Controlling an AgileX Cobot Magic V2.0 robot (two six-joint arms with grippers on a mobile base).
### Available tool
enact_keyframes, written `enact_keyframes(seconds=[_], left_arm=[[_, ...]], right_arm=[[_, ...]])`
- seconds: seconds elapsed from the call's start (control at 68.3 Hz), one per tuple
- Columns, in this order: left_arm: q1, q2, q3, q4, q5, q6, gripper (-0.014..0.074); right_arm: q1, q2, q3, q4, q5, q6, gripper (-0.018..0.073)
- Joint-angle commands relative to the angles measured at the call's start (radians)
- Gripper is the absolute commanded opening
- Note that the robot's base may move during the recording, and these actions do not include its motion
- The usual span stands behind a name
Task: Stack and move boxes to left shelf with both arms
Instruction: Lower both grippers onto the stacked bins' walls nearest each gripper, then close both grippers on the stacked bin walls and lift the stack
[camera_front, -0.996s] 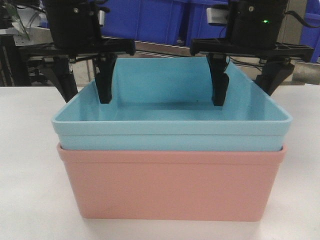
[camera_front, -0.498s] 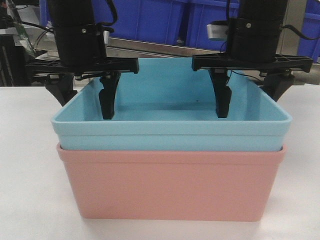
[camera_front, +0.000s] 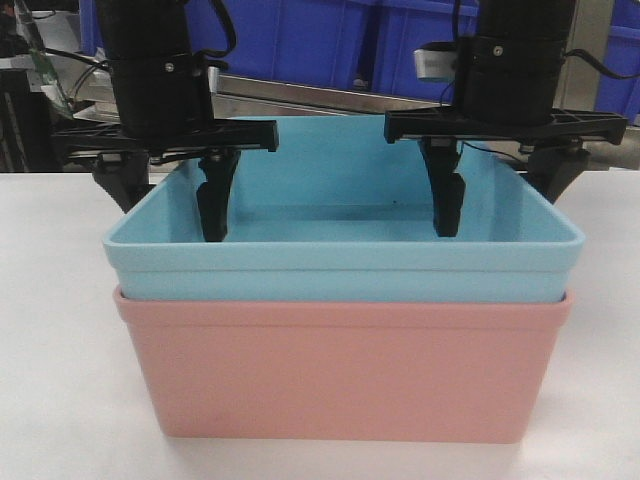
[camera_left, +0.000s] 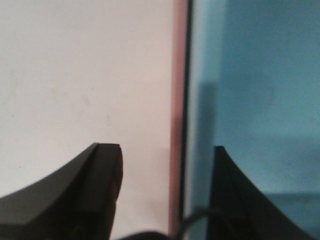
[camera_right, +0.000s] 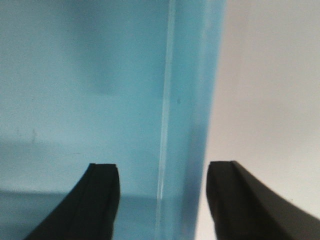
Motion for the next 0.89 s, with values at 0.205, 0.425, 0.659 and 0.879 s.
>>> enact_keyframes(seconds=[0.205, 0.425, 0.659, 0.879], left_arm=[[-0.003, -0.055, -0.031, -0.028, 0.001, -0.012, -0.001], [-0.003, -0.055, -0.031, -0.043, 0.002, -0.012, -0.0012], [-0.003, -0.054, -0.031, -0.047, -0.003, -0.012, -0.0012], [-0.003, -0.054, -0.109, -0.038, 0.157, -0.112, -0.0012]], right_arm=[[-0.003, -0.051, -0.023, -0.014, 0.021, 0.0, 0.0046], [-0.003, -0.051, -0.023, -0.014, 0.022, 0.0, 0.0069], [-0.003, -0.051, -0.023, -0.014, -0.032, 0.0, 0.0069], [-0.003, -0.066, -0.05, -0.012, 0.049, 0.046, 0.0066]])
